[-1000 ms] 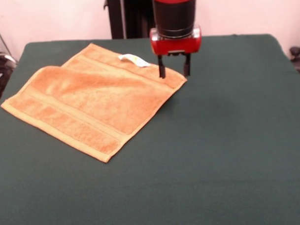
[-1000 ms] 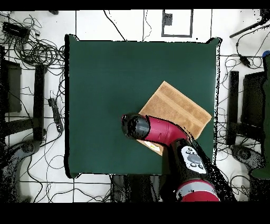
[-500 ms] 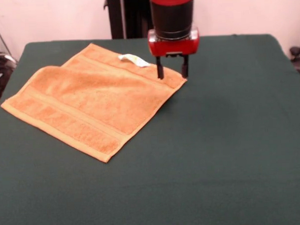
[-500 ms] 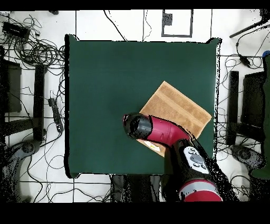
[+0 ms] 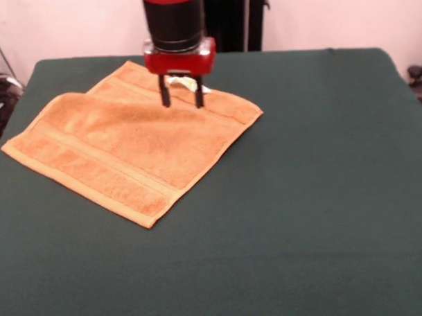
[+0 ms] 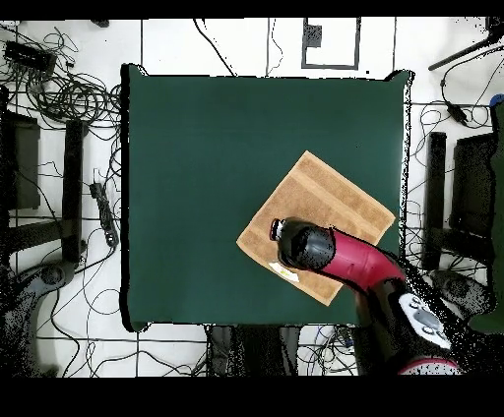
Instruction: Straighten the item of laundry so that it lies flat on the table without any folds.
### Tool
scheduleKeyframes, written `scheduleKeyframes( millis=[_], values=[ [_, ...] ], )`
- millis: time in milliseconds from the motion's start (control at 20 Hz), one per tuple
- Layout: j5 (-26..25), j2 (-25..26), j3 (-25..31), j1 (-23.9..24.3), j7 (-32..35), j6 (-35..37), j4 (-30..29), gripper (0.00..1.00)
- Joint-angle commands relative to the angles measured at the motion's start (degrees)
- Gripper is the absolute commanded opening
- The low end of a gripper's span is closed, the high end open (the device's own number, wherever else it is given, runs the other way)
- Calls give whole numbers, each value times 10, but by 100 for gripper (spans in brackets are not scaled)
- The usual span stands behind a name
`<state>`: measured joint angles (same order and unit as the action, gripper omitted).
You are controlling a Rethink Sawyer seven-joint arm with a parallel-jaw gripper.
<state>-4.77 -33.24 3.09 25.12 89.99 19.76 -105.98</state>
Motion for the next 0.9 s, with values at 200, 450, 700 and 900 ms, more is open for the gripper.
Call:
scheduleKeyframes(
  millis=[200, 450, 700, 900],
  values=[
    [-67, 14, 7, -9, 56, -42, -51, 100],
    [-76, 13, -1, -6, 71, -41, -56, 100],
    [-97, 16, -7, 10, 77, -71, -82, 100],
    [-118, 28, -12, 21, 77, -99, -94, 100]
  ],
)
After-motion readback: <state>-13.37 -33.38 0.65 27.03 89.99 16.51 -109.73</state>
